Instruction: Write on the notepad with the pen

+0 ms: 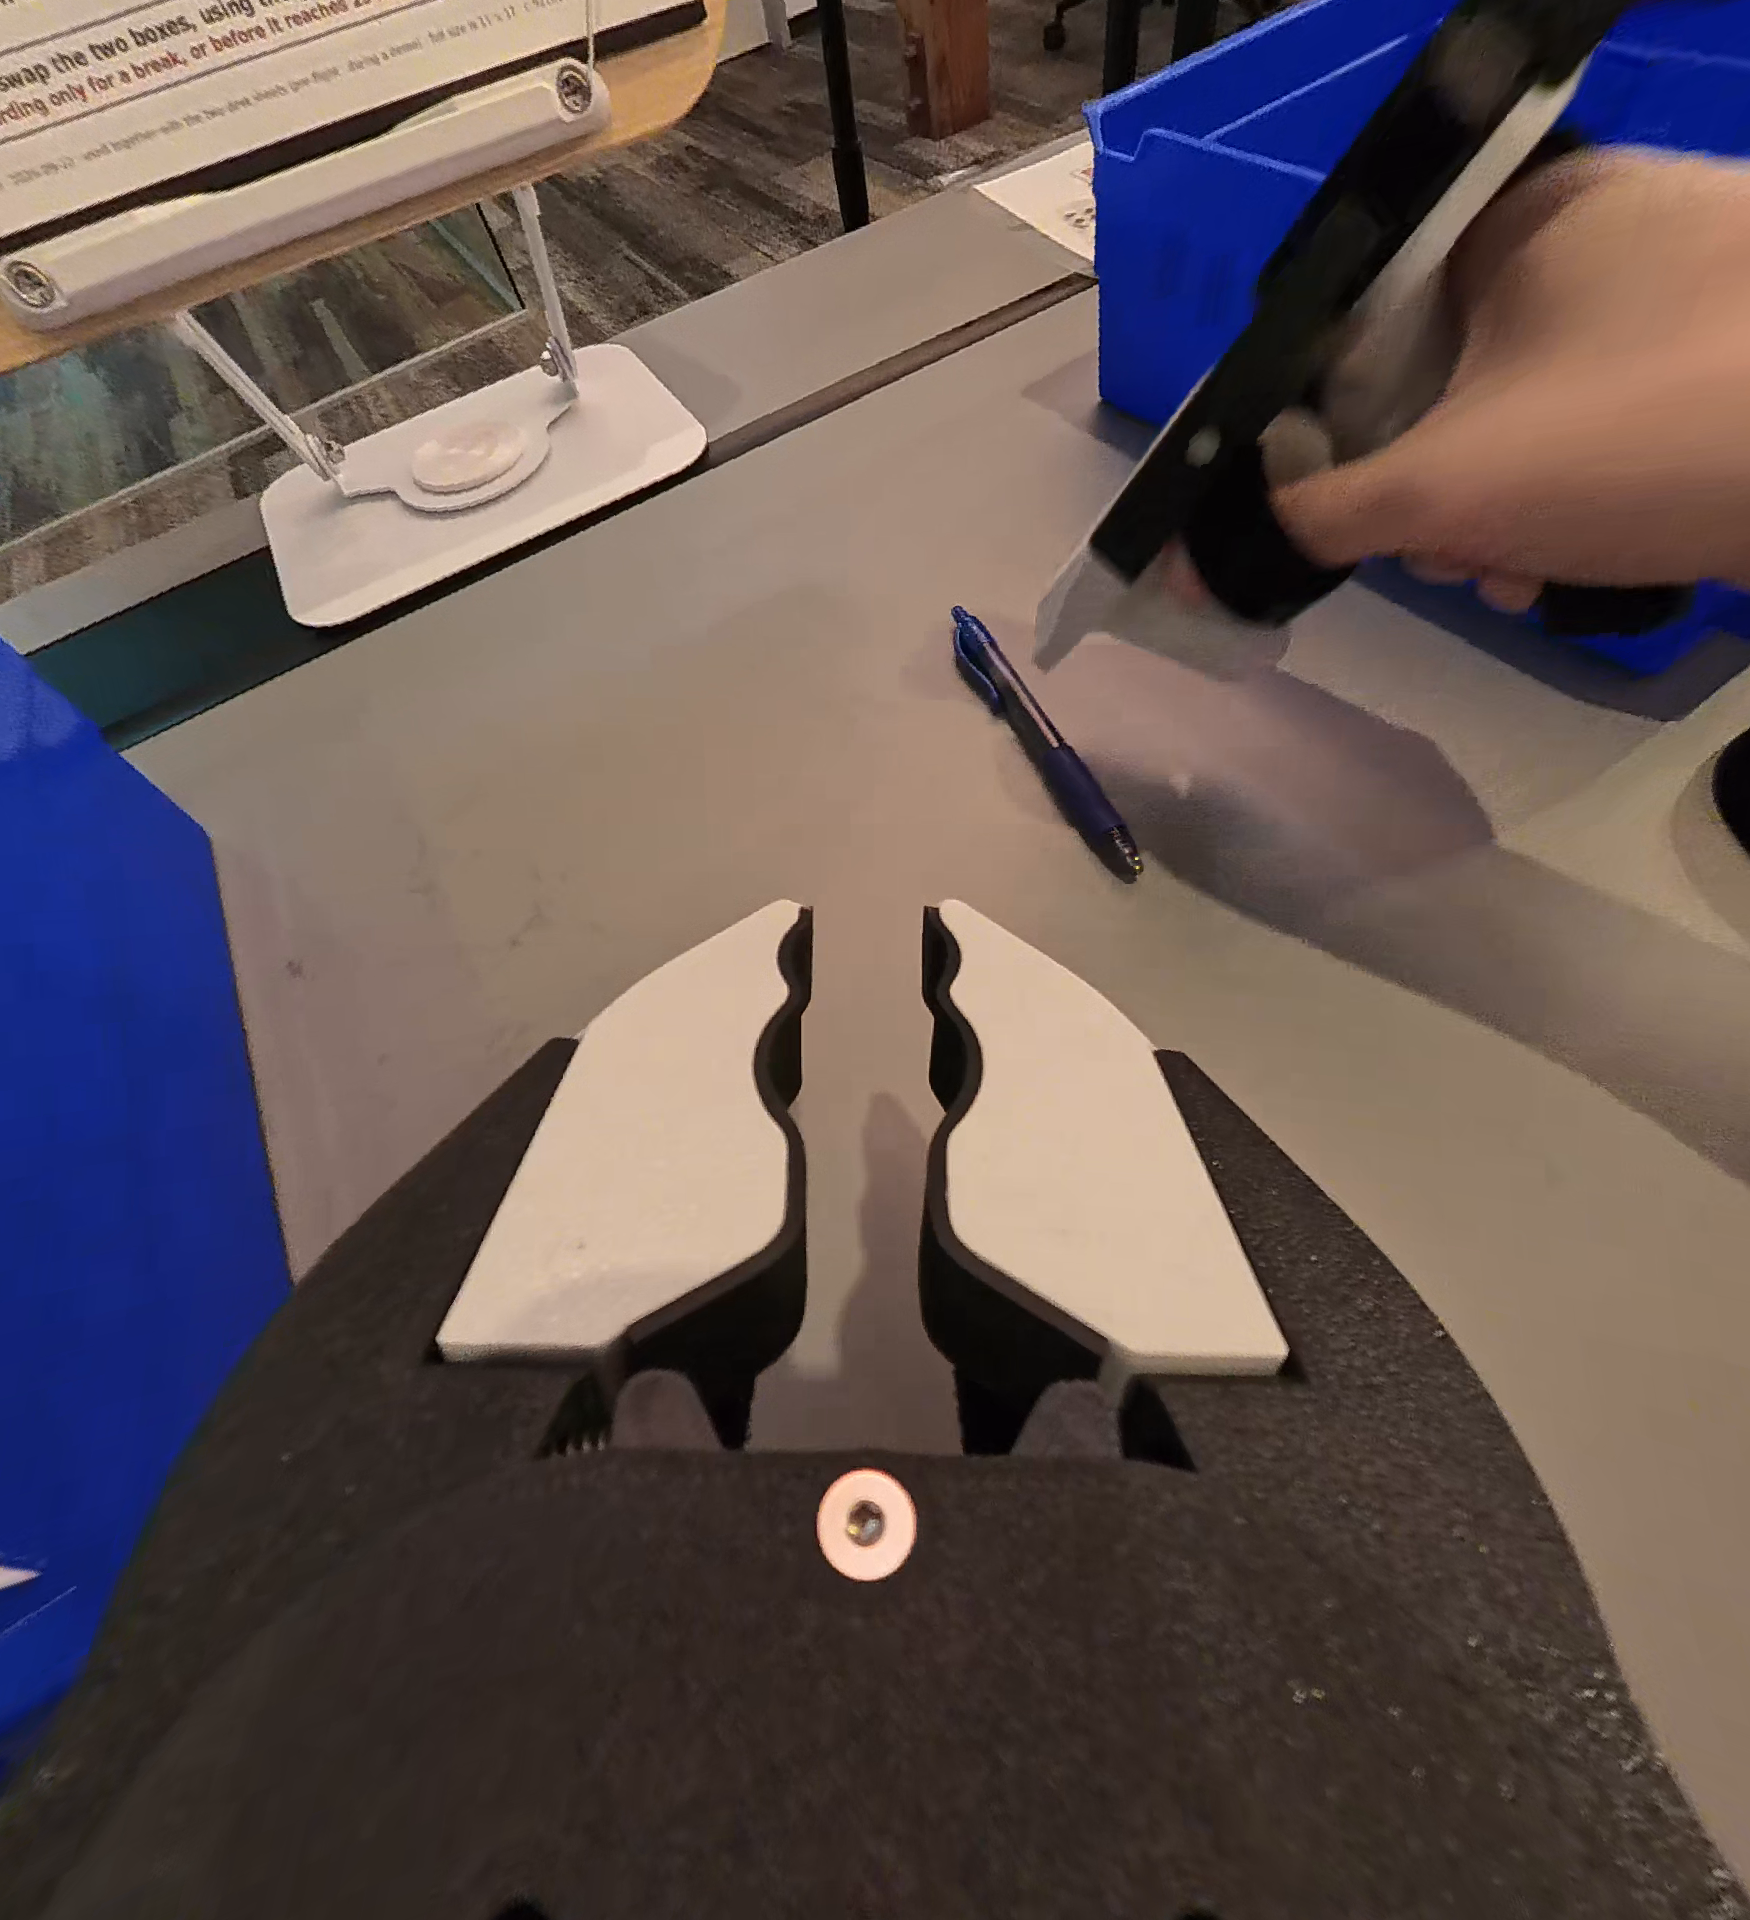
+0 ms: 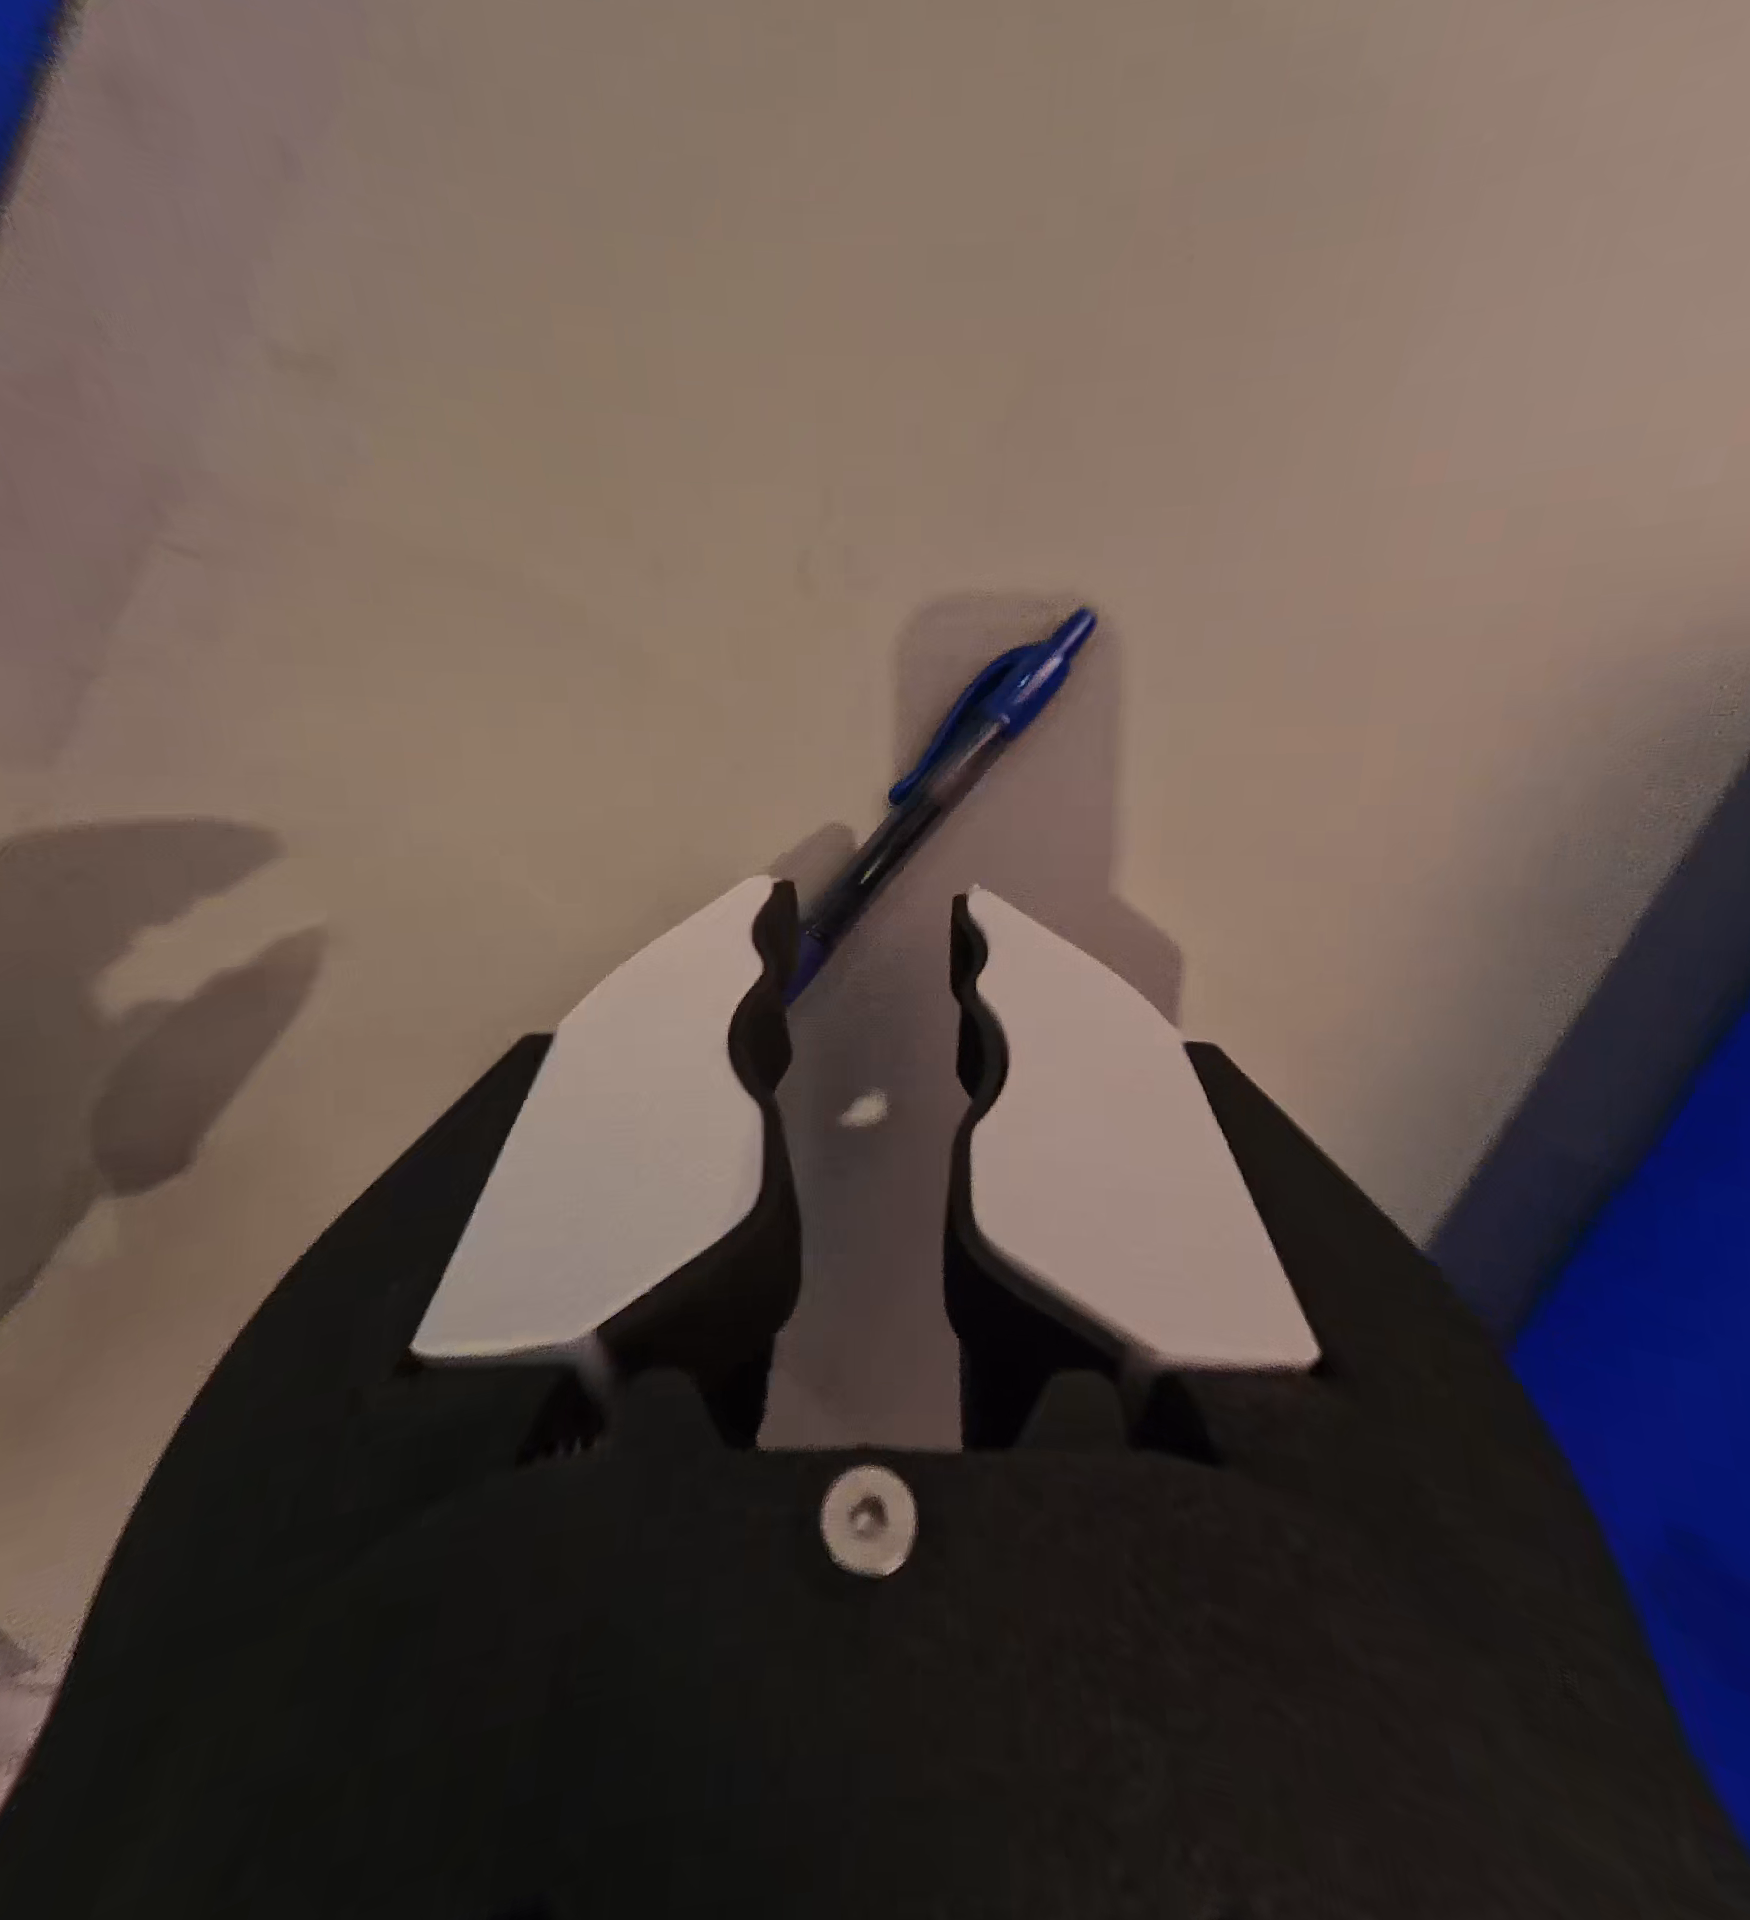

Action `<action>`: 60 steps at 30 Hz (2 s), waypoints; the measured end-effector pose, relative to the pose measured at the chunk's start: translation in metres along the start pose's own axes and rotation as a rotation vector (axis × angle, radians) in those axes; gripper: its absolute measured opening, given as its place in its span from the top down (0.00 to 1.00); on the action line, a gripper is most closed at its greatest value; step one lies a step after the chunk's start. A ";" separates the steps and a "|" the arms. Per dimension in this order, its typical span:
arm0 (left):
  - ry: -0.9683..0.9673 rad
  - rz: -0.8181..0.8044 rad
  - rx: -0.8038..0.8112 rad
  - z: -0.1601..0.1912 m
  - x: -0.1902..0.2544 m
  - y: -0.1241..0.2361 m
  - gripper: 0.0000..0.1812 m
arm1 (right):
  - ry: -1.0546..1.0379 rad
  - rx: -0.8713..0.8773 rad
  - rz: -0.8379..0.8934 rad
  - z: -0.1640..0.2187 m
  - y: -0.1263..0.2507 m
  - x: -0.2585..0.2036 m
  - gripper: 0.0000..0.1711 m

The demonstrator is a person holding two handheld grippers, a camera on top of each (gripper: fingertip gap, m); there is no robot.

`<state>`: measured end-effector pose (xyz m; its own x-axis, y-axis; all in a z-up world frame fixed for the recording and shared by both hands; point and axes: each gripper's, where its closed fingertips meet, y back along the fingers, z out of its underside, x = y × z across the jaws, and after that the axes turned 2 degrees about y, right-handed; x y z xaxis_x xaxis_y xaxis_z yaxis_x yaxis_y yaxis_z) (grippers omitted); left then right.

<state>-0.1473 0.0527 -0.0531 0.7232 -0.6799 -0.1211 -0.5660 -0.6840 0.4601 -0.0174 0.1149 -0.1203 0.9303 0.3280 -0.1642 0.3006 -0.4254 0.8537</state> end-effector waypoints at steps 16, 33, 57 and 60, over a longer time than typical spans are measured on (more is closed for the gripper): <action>0.003 0.021 0.008 0.003 0.001 0.005 0.90 | 0.103 -0.129 0.114 0.013 -0.036 -0.008 0.93; 0.025 0.014 0.029 0.004 -0.011 0.021 0.90 | -0.098 0.129 0.171 -0.017 0.205 0.148 0.94; 0.005 0.004 -0.007 0.005 -0.007 0.015 0.89 | -0.282 -0.208 0.115 0.097 0.059 0.206 0.93; 0.016 -0.022 0.030 0.000 -0.012 0.025 0.87 | -0.250 -0.125 0.129 0.088 0.073 0.203 0.79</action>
<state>-0.1701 0.0444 -0.0399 0.7419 -0.6604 -0.1163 -0.5613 -0.7065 0.4311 0.2119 0.0762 -0.1351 0.9866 0.0538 -0.1541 0.1632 -0.3374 0.9271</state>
